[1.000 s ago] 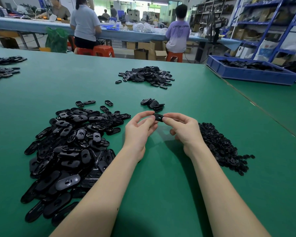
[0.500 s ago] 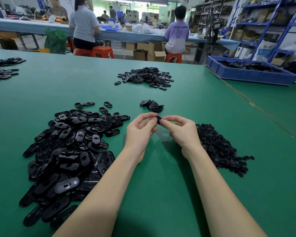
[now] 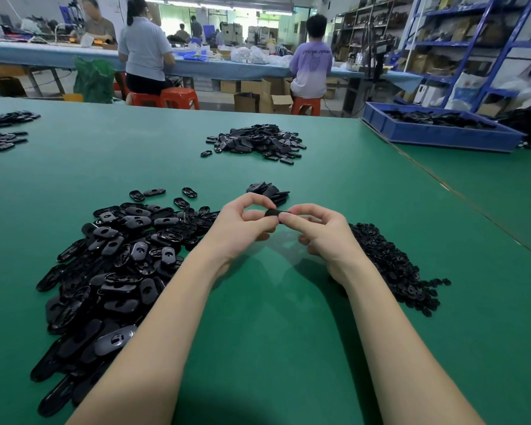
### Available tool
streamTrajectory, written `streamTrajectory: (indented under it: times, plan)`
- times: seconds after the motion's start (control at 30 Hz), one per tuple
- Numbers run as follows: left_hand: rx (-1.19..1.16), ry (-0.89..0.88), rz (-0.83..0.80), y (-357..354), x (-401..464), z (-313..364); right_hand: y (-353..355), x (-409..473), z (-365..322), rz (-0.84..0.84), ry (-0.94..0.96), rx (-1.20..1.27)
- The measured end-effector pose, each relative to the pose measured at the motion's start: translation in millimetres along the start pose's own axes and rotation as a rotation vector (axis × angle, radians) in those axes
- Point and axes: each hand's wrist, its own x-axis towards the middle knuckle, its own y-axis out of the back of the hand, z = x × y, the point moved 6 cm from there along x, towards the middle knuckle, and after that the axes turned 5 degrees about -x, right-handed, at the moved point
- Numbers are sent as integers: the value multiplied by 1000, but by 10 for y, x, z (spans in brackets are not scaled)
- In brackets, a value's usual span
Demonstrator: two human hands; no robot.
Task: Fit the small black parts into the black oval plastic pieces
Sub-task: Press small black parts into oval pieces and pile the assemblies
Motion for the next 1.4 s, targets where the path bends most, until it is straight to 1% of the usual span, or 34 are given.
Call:
streamTrajectory:
  times: [0.17,0.3,0.43,0.63,0.8,1.03,1.27,1.4]
  plan:
    - [67,23,13,55,-17,15,-10,-28,-76,-64,69,-85]
    - [127,18,10,56,-35,25,-17,-37,-120,-34,102,-104]
    - [136,19,20,52,-29,20,-22,-36,-122,-35,104,-120]
    - [45,26,11,64,-25,-13,-51,-30,-92,-44,120,-140]
    - [34,38,16,64,-18,-54,-51,-2,-54,-24,114,-139]
    - [85,56,34,76,4,-97,-81,30,12,-3,106,-162]
    - [150,35,90,33,13,-125,-60,39,24,48,117,-205]
    - [136,-35,17,69,3,-42,-50,27,18,22,106,-85]
